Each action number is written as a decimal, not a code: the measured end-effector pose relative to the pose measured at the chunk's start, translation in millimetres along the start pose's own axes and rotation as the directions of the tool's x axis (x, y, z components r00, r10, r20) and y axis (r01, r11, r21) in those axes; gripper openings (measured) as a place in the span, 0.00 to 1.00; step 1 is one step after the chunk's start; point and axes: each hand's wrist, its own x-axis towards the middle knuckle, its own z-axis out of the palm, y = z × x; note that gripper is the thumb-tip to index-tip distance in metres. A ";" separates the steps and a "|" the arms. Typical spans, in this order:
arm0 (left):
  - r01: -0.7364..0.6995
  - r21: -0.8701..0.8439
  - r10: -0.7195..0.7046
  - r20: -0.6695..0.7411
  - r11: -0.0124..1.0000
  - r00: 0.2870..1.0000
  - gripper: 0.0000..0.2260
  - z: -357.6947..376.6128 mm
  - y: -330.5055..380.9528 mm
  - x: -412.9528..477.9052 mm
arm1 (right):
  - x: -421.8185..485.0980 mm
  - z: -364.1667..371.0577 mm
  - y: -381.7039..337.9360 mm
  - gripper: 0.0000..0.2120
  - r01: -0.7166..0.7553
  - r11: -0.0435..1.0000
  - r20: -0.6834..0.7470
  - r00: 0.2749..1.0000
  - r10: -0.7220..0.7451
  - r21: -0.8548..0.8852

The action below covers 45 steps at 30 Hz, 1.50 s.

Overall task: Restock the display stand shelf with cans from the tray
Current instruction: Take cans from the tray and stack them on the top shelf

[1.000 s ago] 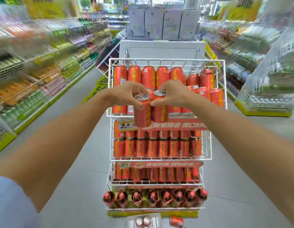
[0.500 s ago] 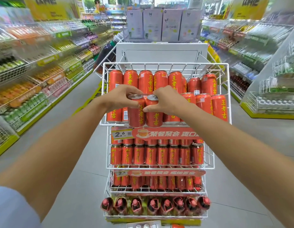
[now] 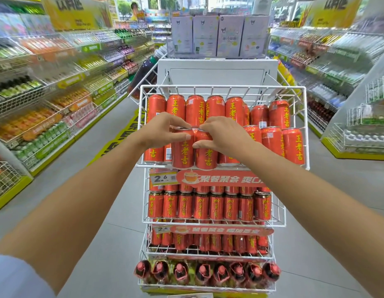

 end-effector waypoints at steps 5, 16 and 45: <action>-0.067 0.154 0.080 -0.078 0.986 0.994 0.14 6.8 2.9 1.3 | 0.9 2.1 2.3 0.35 0.016 1.000 0.001 1.000 -0.016 -0.005; -0.040 0.194 0.054 -0.068 0.980 0.996 0.12 4.8 4.9 6.2 | 5.6 -9.2 16.5 0.28 0.094 0.988 0.116 0.987 -0.108 0.122; 0.213 0.482 -0.190 -0.096 0.850 0.977 0.17 -10.9 22.5 10.5 | 29.9 -11.1 12.5 0.25 -0.008 0.999 0.211 0.978 -0.002 0.047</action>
